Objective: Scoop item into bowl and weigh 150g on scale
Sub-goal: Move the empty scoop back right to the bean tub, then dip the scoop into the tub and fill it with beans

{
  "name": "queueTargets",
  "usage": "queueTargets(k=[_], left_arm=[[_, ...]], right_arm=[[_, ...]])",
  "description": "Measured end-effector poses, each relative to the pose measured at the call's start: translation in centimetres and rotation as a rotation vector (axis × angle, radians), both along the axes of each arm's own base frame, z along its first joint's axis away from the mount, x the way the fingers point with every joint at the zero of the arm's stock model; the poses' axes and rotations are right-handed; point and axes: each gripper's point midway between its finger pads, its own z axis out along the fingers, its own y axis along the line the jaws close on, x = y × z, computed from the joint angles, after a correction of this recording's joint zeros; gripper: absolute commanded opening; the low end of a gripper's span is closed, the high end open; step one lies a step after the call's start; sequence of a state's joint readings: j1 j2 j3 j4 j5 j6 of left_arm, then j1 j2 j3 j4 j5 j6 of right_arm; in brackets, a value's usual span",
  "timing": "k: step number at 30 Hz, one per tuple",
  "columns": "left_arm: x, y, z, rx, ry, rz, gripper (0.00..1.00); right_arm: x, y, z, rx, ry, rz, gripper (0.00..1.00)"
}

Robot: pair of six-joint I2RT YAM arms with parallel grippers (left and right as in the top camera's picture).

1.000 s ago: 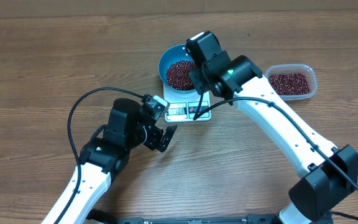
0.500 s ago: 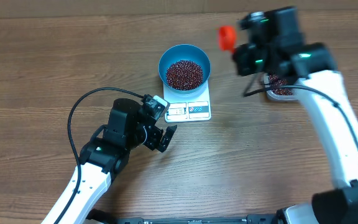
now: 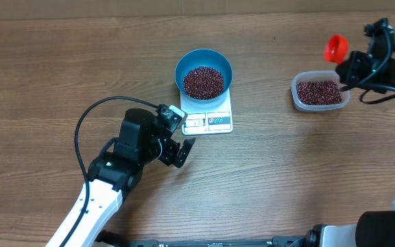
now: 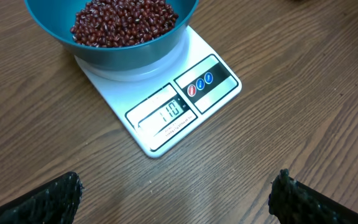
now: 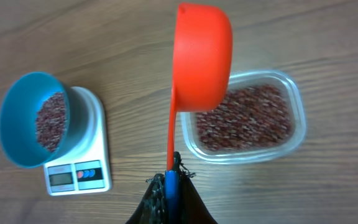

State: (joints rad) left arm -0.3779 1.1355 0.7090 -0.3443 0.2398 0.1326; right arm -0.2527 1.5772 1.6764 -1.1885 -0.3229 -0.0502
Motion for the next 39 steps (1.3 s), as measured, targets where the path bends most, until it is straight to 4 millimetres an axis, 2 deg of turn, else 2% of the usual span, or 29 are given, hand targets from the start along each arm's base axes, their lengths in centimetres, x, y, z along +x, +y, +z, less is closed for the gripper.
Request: queueTargets(k=[2,4,8,14,19,30,39], left_arm=[[0.0,0.0,0.0,0.0,0.0,0.0,1.0],[0.0,0.0,0.0,0.0,0.0,0.0,1.0],[0.0,0.0,0.0,0.0,0.0,0.0,1.0],[0.0,0.0,0.0,0.0,0.0,0.0,1.0],[0.0,0.0,0.0,0.0,0.0,0.0,1.0],[0.0,0.0,0.0,0.0,0.0,0.0,1.0],[0.0,0.0,0.0,0.0,0.0,0.0,1.0]], right_arm=[[-0.3,-0.9,-1.1,-0.004,0.022,-0.018,0.04],[-0.8,-1.4,-3.0,-0.015,0.061,-0.03,0.04],[-1.3,-2.1,-6.4,-0.046,0.12,-0.044,0.04],[-1.5,-2.7,-10.4,-0.075,0.144,-0.057,0.04],[-1.1,-3.3,-12.1,-0.101,0.132,-0.067,0.04],[-0.8,-4.9,-16.9,-0.155,0.251,-0.097,0.04],[-0.4,-3.6,-17.2,-0.176,0.254,-0.059,0.04]])
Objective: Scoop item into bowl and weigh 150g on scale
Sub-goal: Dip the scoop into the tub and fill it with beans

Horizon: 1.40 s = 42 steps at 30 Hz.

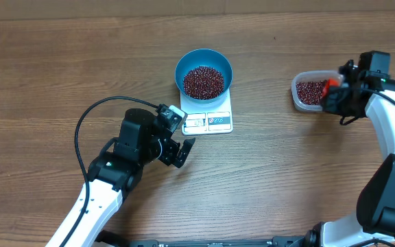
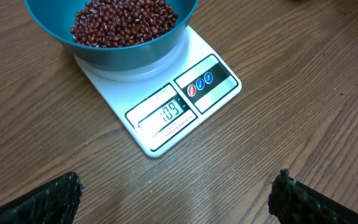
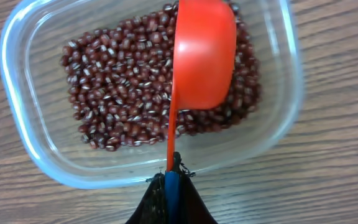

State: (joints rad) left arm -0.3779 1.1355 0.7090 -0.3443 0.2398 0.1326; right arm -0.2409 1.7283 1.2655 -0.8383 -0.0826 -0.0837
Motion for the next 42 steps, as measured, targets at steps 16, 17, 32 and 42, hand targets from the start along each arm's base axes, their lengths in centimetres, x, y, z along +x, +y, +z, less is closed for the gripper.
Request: queueTargets(k=[16,17,32,42], left_arm=[[0.0,0.0,0.0,0.0,0.0,0.0,1.0],[0.0,0.0,0.0,0.0,0.0,0.0,1.0],[0.0,0.0,0.0,0.0,-0.001,0.0,1.0],[0.0,0.0,0.0,0.0,0.0,0.0,1.0]], right_arm=[[-0.1,4.4,-1.1,0.069,0.039,0.123,0.04],[-0.1,4.6,-1.1,0.092,0.037,0.124,0.04],[-0.2,2.7,0.6,0.447,-0.052,-0.001,0.04],[-0.7,0.2,2.7,0.648,-0.144,-0.095,0.04]])
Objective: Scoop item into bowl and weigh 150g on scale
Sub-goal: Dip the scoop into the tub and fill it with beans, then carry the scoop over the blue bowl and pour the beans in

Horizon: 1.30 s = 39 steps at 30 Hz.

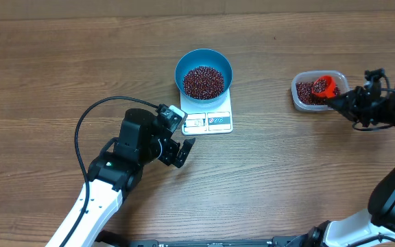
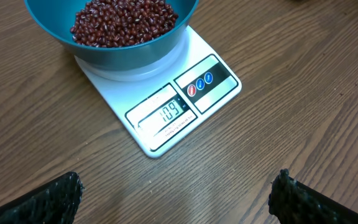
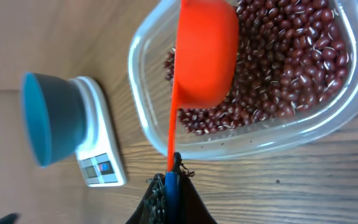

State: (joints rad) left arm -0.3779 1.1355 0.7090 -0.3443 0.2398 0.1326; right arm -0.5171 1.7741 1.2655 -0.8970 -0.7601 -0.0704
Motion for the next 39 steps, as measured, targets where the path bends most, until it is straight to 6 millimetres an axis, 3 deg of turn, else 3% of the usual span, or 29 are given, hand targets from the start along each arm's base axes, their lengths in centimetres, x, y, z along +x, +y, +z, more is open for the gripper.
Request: queueTargets(k=[9,21,24,33,39], left_arm=[[0.0,0.0,0.0,0.0,0.0,0.0,1.0],[0.0,0.0,0.0,0.0,0.0,0.0,1.0],[0.0,0.0,0.0,0.0,0.0,0.0,0.99],[0.0,0.0,0.0,0.0,0.0,0.0,1.0],[0.0,0.0,0.0,0.0,0.0,0.0,1.0]], right_arm=[[-0.9,-0.2,1.6,0.142,-0.029,-0.027,0.04],[-0.6,2.3,4.6,0.293,-0.17,0.068,0.04],[-0.3,3.9,5.2,0.322,-0.194,0.116,0.04],[-0.1,11.8,6.4,0.377,-0.184,0.325,0.04],[1.0,16.4,8.7,0.34,-0.194,0.443,0.04]])
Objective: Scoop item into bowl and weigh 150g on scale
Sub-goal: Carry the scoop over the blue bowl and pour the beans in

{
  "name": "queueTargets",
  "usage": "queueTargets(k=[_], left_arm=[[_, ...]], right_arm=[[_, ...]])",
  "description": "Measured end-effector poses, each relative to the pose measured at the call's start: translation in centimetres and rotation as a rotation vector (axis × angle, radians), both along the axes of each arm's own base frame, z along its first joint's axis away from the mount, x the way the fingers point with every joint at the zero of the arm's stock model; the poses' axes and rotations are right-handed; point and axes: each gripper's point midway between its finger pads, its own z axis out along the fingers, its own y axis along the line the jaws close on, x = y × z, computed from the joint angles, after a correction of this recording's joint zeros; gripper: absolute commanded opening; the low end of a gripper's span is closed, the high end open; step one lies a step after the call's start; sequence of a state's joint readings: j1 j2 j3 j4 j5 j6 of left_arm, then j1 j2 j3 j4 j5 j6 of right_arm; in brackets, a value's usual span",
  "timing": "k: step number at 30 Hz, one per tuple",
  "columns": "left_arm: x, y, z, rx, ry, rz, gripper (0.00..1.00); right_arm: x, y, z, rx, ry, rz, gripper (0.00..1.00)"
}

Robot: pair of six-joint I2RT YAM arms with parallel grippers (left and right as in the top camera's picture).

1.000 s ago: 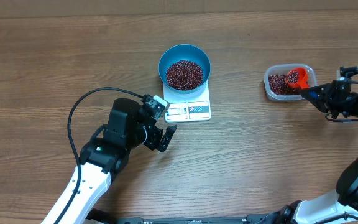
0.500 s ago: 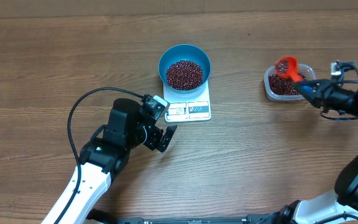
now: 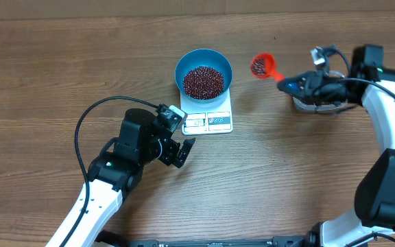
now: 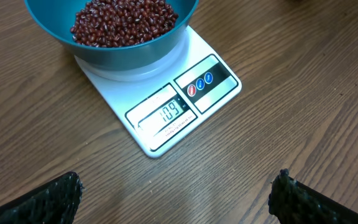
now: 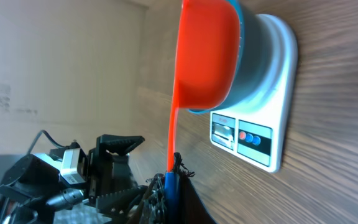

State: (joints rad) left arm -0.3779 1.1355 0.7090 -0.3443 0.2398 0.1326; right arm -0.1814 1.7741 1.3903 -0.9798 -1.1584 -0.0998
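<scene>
A blue bowl (image 3: 204,71) of red beans stands on the white scale (image 3: 209,121), whose display (image 4: 169,112) reads 109. My right gripper (image 3: 295,85) is shut on the handle of an orange scoop (image 3: 261,66) holding beans, in the air between the bowl and the clear bean tub (image 3: 307,103). In the right wrist view the scoop (image 5: 206,53) overlaps the bowl (image 5: 250,65) and the gripper (image 5: 169,180) grips its blue-tipped handle. My left gripper (image 4: 176,196) stands open over bare table near the scale's front.
The left arm (image 3: 125,158) and its black cable (image 3: 81,130) occupy the table's front left. The right arm (image 3: 382,96) reaches in from the right edge, over the bean tub.
The right gripper has lifted the scoop out of the bean tub and carried it left; it now holds beans in the air near the bowl. The left arm and the 109 reading are unchanged.
The scoop was first held empty above and behind the tub, with the scale at 110. Then it was down in the tub's beans, the reading 109. Then it lay deeper among the beans. Now it is loaded and out, close to the bowl.
</scene>
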Motion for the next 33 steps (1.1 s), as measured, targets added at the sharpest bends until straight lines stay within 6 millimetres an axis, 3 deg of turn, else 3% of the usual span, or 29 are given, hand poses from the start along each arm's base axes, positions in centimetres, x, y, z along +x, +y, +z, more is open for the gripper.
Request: queueTargets(k=[9,17,25,33], left_arm=[[0.0,0.0,0.0,0.0,0.0,0.0,1.0],[0.0,0.0,0.0,0.0,0.0,0.0,1.0],[0.0,0.0,0.0,0.0,0.0,0.0,1.0],[0.0,0.0,0.0,0.0,0.0,0.0,1.0]], right_arm=[[0.8,6.5,2.4,-0.141,-0.059,0.107,0.04],[1.2,10.4,1.1,-0.365,-0.079,0.094,0.04],[1.0,12.5,-0.9,-0.654,-0.15,0.061,0.04],[1.4,13.3,-0.6,-0.91,-0.283,0.004,0.04]])
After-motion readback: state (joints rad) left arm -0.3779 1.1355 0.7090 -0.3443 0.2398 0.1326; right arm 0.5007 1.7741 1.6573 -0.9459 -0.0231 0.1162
